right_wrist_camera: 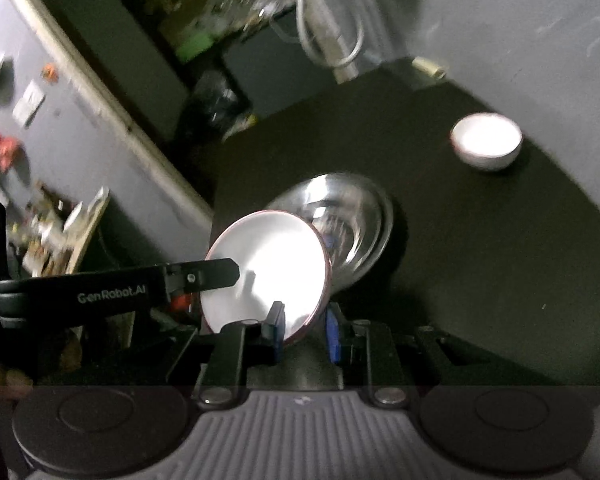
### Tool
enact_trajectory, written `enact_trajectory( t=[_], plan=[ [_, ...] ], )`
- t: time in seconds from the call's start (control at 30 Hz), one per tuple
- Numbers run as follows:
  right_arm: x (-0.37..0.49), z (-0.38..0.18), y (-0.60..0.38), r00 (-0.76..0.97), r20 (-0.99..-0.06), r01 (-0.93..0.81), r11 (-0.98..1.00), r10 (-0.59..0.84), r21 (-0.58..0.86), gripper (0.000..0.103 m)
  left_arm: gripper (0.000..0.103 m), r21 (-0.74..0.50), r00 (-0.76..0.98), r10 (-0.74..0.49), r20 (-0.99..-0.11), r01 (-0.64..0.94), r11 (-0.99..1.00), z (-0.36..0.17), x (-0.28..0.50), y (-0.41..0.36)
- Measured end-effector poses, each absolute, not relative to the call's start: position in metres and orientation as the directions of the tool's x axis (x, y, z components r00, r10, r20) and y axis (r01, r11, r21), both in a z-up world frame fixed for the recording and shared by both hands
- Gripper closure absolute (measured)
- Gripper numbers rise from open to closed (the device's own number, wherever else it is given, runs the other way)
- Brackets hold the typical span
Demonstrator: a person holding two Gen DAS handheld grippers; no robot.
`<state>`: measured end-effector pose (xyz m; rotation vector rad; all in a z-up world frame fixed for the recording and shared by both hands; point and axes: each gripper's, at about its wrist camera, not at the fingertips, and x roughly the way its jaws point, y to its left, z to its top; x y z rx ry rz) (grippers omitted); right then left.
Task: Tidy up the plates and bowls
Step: 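Carry the white bowl with the left gripper over the steel bowl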
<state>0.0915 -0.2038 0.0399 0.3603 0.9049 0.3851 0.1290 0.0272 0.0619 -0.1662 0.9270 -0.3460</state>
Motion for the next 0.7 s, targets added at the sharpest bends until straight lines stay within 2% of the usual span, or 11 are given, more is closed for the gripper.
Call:
enact_trajectory(
  t=[0.3,0.7],
  plan=[
    [0.079,0.032,-0.174,0.437,-0.776,-0.253,0.890,0.454,0.378,0.078,0.096,-0.343,0.465,-0.337,-0.819,0.073,0.936,0.023,0.099,0.047],
    [0.081,0.014,-0.166,0.320,-0.842,-0.244,0.897,0.434,0.369,0.077,0.094,-0.355,0.402,-0.344,-0.849,0.050,0.934,0.004,0.095,0.053]
  ],
)
